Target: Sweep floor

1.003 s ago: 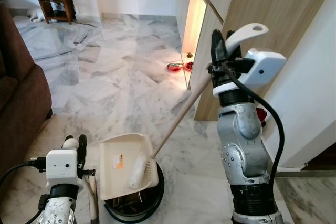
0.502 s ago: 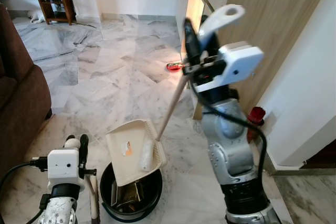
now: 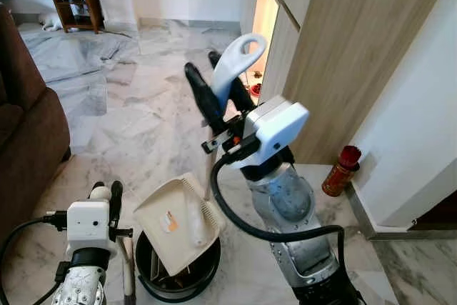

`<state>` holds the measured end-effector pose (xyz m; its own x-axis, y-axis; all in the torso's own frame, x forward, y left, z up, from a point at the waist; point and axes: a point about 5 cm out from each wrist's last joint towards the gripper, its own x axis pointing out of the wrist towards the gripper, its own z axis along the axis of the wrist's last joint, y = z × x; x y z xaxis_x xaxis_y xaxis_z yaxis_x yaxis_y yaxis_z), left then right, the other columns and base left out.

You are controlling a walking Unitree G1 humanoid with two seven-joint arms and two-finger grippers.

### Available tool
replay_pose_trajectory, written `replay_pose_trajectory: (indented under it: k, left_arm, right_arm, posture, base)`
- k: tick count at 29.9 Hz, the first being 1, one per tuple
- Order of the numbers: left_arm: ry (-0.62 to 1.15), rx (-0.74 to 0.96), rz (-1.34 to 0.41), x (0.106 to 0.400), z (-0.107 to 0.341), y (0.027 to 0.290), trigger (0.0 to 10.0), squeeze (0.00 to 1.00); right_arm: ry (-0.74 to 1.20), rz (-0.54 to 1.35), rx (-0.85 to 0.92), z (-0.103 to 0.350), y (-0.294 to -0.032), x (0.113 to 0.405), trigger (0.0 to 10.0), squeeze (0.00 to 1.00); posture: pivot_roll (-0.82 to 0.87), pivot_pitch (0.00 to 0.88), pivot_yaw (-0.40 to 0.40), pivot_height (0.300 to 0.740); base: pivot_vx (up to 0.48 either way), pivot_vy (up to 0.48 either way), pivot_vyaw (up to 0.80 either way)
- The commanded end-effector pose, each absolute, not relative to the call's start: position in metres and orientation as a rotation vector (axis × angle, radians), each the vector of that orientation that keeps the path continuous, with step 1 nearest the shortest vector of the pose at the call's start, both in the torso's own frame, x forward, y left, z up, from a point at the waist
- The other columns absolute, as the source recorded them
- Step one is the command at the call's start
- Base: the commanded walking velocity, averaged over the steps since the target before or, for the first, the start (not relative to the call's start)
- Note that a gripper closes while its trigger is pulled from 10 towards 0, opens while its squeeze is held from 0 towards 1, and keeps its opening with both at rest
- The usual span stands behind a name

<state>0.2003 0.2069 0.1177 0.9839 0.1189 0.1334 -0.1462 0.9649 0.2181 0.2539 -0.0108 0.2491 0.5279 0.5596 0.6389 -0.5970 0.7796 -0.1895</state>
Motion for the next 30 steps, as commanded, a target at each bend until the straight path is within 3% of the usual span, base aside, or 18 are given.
replay_pose_trajectory:
  k: [1, 30]
  left_arm:
    - [-0.177, 0.262, 0.110, 0.203, 0.126, 0.204, 10.0, 0.00]
    - [-0.182, 0.273, 0.086, 0.203, 0.126, 0.200, 10.0, 0.00]
  right_arm:
    - [-0.875, 0.698, 0.042, 0.267, -0.009, 0.238, 10.0, 0.00]
    - [-1.002, 0.739, -0.129, 0.268, 0.012, 0.209, 10.0, 0.00]
  posture:
    - [0.10, 0.000, -0.055, 0.740]
    - [0.10, 0.000, -0.061, 0.740]
  base:
    - [0.000, 0.000, 0.00]
    - [0.000, 0.000, 0.00]
